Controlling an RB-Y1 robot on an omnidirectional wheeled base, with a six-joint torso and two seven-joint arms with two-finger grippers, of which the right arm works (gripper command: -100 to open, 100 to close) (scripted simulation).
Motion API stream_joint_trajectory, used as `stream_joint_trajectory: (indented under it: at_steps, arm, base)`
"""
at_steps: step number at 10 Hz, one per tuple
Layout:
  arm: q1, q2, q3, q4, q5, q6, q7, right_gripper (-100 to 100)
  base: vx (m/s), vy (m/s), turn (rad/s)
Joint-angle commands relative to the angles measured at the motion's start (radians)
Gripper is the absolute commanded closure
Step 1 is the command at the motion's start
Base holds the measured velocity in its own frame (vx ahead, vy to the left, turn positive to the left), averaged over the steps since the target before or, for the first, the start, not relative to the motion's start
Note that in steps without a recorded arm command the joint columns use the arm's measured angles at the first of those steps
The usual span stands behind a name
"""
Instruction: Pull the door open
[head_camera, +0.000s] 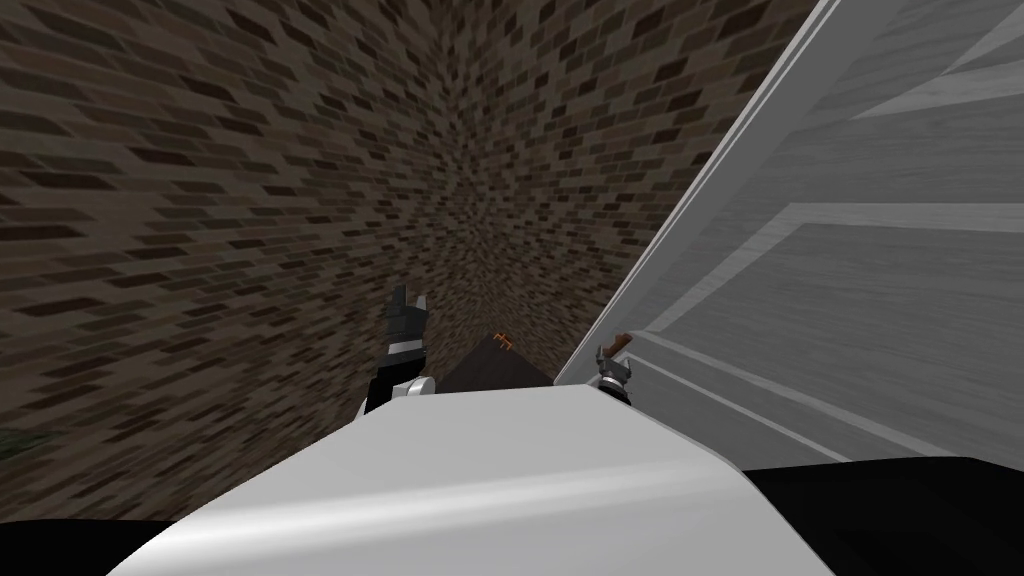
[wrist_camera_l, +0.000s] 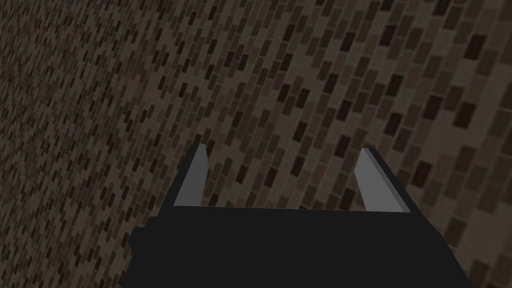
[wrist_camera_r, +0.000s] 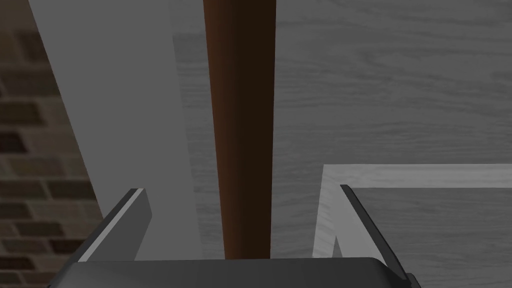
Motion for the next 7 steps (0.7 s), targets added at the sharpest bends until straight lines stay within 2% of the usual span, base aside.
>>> stream_joint_trajectory:
  at_steps: [1,2,3,4,7]
  arm:
    - [-0.005,-0.012,-0.011,0.018,0.027,0.008,-0.036,-100]
    - [-0.007,-0.018,-0.015,0.027,0.039,0.011,-0.053,-100]
    - [-0.002,-0.011,-0.009,0.022,0.032,0.007,-0.041,-100]
    - [-0.002,-0.011,-0.009,0.022,0.032,0.007,-0.041,100]
    - [-0.002,-0.011,-0.009,0.022,0.032,0.007,-0.041,100]
  base:
    - [0.13,-0.053,-0.064]
    - [0.139,-0.072,-0.062]
    - [0.039,-0.011,-0.024]
    - [-0.021,0.023,0.038]
    - [-0.01,0.001,-0.005]
